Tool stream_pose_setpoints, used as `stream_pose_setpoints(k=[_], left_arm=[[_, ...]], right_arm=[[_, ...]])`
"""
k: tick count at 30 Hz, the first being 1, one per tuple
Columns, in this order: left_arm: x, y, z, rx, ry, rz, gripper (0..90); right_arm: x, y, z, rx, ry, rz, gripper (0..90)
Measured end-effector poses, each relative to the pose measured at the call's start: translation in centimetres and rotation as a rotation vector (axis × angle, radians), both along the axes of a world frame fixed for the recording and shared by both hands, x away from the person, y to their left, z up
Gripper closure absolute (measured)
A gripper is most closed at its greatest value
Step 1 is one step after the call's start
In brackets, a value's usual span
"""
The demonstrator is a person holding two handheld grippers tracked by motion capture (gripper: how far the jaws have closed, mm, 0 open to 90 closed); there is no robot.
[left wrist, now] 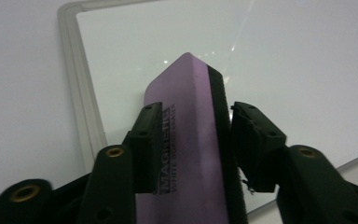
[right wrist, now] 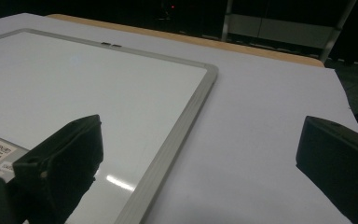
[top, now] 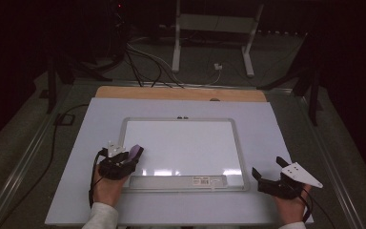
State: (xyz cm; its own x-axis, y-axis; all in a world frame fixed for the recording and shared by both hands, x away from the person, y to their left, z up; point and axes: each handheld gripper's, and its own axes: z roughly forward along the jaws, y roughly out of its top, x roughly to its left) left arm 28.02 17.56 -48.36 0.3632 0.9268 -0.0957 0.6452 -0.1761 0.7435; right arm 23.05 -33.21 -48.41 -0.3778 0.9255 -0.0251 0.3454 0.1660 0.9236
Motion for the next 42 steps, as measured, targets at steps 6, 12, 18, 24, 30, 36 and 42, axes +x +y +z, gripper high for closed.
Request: stream_pose_setpoints(k=[6, 12, 18, 24, 30, 36, 42], left_arm=[[-0.2, 0.7, 0.1, -0.036, 0.006, 0.034, 61.8], [-0.9, 1.2, 0.0, -0.075, 0.014, 0.06, 63.1], [-1.9, 1.5, -0.1, -0.112, 0.022, 0.082, 63.6], [-2.7, 1.6, -0.3, -0.154, 0.023, 0.128, 64.3], [-3.0, 1.4, -0.4, -0.185, 0.032, 0.131, 64.4], [-2.9, 1.2, -0.1, -0.096, -0.011, 0.144, 60.8], [-3.4, 0.8, 0.0, -0.061, -0.033, 0.203, 66.8]], right_arm=[[0.0, 0.0, 0.0, 0.0, 0.0, 0.001, 0.9], [0.0, 0.0, 0.0, 0.0, 0.001, 0.002, 0.9], [0.0, 0.1, 0.0, -0.001, 0.0, 0.008, 0.9], [0.1, 0.3, -0.1, -0.003, 0.003, 0.013, 0.9], [0.1, 0.3, 0.0, -0.002, 0.002, 0.013, 0.9], [0.1, 0.2, 0.0, -0.001, 0.001, 0.011, 1.0], [0.1, 0.2, 0.0, 0.0, 0.0, 0.009, 1.0]])
